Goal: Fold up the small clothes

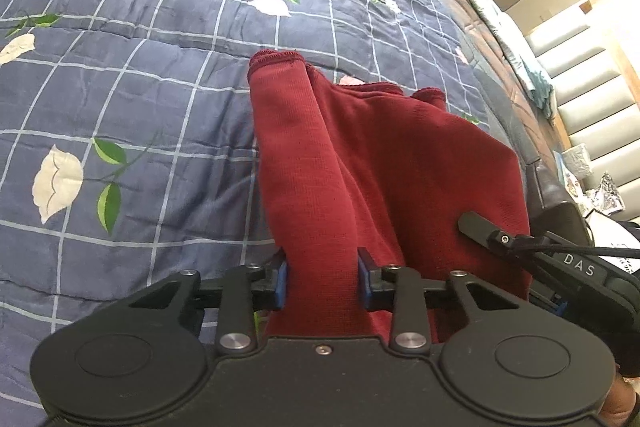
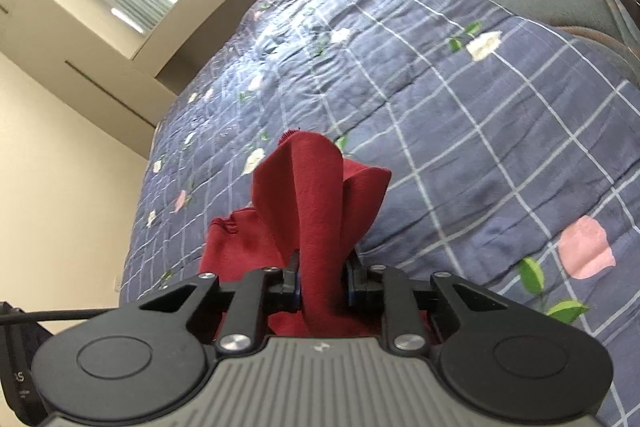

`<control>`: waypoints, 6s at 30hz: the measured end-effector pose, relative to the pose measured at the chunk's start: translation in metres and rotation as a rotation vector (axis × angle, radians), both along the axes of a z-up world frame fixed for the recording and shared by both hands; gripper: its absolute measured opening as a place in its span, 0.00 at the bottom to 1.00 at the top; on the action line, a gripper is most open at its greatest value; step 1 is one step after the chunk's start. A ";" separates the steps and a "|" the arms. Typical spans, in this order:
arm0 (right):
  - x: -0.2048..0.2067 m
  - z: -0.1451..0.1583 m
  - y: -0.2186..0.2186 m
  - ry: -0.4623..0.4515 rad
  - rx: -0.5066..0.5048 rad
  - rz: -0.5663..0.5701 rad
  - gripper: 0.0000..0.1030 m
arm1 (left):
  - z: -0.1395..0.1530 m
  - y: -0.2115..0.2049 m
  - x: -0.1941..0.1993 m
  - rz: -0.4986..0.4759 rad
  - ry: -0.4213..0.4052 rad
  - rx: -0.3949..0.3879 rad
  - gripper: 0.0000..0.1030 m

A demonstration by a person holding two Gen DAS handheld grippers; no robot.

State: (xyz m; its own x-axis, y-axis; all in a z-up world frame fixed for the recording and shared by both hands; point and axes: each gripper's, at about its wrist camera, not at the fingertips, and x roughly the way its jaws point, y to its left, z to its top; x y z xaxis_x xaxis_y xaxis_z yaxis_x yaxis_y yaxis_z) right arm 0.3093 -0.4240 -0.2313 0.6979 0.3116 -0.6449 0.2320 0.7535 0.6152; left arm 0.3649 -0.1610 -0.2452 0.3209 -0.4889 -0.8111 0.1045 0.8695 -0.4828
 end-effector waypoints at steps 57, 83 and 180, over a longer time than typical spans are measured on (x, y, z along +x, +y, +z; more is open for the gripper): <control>-0.038 -0.028 0.100 0.263 -0.294 0.108 0.91 | -0.010 0.167 -0.041 0.131 0.086 0.200 0.84; -0.105 0.125 0.108 -0.162 -0.407 0.171 1.00 | 0.127 0.128 -0.116 0.238 -0.197 0.335 0.99; -0.350 0.237 0.159 -0.141 -0.455 0.312 1.00 | 0.255 0.154 -0.417 0.178 -0.402 0.391 0.99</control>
State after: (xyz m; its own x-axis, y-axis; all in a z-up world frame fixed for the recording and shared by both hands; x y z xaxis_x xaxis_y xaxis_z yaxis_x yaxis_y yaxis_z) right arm -0.0404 -0.2655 0.0062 0.7065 0.2292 -0.6696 -0.1045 0.9695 0.2216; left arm -0.0516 -0.0069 0.0095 0.6902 -0.0885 -0.7181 0.0491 0.9959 -0.0756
